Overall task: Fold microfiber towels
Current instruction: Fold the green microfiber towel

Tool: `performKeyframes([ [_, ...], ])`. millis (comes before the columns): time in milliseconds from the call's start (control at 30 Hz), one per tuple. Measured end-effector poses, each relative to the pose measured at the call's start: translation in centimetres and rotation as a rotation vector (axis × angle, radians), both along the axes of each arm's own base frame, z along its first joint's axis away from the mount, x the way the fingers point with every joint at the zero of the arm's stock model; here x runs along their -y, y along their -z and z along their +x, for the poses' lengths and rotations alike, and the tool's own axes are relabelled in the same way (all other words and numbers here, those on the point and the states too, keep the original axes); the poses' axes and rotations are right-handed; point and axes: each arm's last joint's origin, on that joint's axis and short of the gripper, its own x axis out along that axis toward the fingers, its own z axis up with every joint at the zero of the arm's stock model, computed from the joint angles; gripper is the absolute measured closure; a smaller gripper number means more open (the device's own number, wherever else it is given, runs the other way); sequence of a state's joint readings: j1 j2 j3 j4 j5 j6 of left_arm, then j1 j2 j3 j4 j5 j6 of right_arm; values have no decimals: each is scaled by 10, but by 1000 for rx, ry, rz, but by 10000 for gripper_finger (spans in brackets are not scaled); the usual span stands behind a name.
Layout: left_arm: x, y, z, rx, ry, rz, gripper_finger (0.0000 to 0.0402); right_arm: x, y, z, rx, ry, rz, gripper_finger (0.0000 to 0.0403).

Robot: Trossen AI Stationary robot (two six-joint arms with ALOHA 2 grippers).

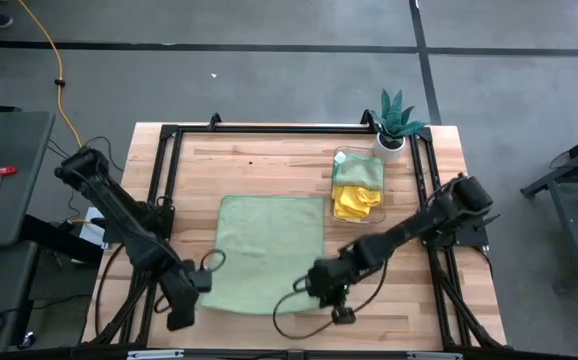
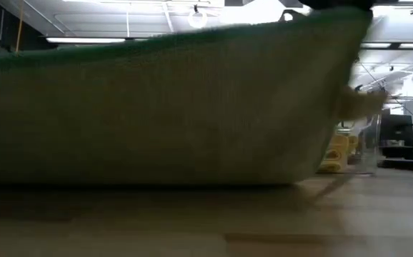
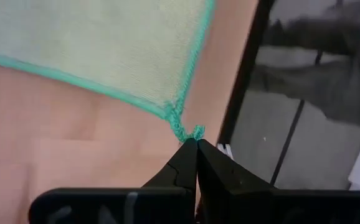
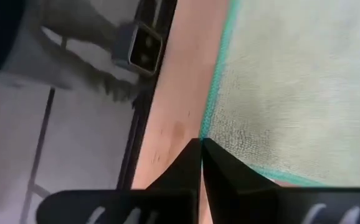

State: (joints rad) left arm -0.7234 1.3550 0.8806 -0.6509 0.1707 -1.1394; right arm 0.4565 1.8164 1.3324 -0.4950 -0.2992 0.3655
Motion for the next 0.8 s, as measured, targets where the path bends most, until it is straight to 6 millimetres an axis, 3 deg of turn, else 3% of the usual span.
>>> performKeyframes([
  [167, -40, -27, -12, 92, -103, 111, 401, 43, -25, 1, 39, 160, -78, 403],
  [367, -96, -50, -30, 178, -272, 318, 401, 91, -28, 8, 13, 322, -171, 403],
  [600, -140, -54, -38, 130, -410, 516, 401, 139, -26, 13, -13, 495, -249, 403],
  [800, -161, -50, -30, 88, -442, 626, 401, 163, -24, 9, -91, 588, -270, 403],
])
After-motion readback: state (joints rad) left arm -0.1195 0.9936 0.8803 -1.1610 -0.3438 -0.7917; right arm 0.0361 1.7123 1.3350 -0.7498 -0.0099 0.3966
